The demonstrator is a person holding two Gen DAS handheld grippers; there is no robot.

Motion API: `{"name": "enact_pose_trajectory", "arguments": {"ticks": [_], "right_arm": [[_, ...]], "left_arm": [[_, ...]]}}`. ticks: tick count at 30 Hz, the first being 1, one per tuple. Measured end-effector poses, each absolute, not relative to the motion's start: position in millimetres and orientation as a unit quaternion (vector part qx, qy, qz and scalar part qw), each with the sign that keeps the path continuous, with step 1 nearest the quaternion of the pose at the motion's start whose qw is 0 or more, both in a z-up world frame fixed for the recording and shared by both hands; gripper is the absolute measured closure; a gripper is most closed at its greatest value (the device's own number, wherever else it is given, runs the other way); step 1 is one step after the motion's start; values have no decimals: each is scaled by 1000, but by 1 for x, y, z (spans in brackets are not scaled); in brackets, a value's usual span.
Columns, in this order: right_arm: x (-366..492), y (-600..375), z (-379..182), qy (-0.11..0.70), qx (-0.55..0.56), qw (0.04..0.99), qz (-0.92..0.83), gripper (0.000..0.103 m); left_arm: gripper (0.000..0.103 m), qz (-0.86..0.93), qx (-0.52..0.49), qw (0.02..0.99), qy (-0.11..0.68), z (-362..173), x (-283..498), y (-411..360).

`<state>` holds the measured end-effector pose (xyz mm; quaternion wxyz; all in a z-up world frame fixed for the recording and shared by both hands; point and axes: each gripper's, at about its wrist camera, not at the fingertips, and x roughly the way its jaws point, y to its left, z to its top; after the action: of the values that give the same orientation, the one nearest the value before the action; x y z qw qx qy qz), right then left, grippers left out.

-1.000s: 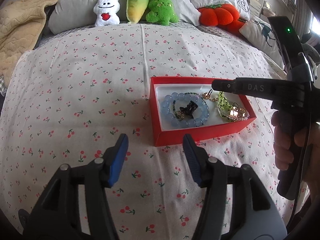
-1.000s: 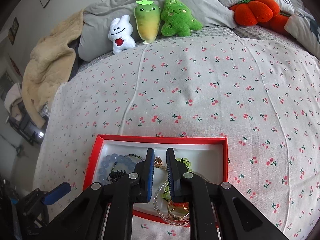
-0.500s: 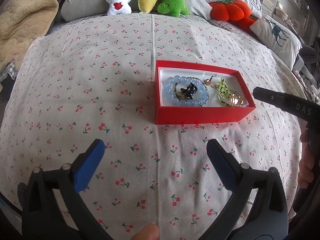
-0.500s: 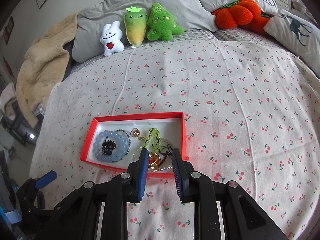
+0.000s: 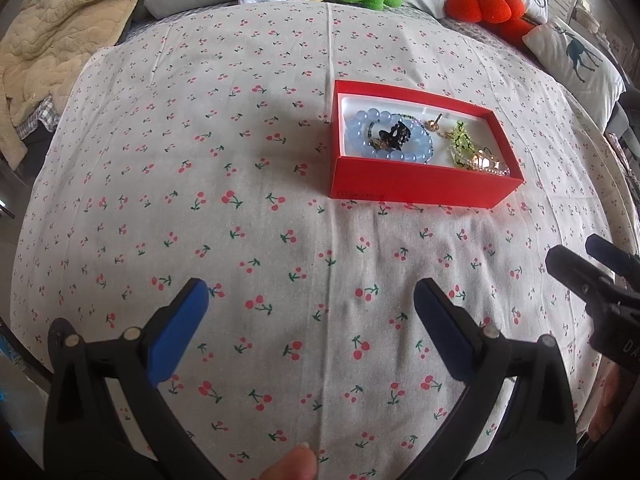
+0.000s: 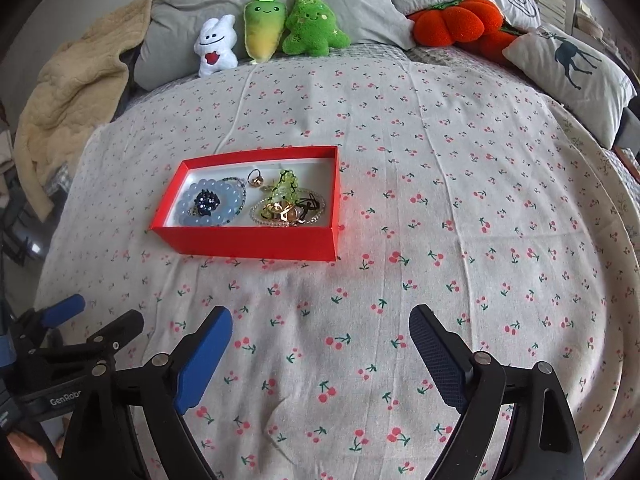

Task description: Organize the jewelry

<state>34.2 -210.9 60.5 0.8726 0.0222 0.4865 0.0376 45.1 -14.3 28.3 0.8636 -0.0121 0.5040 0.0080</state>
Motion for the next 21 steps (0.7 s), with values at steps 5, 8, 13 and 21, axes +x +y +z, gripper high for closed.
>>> {"name": "enact_pose_trajectory", "arguments": {"ticks": [5,8,13,21], "right_arm": [[28,-201,54,501,9,864,43,11],[27,-197,52,506,4,861,46,11],[26,-196,53,506,6,861,43,11],[27,-196,52,508,7,861,37,11]], "left_arm": [[1,9,-6,861,508,28,41,-16],[1,9,-1,861,509,28,38,-17],[1,11,-1,859,511,27,37,-16],[1,10,7,859,512,26,36,-17]]}}
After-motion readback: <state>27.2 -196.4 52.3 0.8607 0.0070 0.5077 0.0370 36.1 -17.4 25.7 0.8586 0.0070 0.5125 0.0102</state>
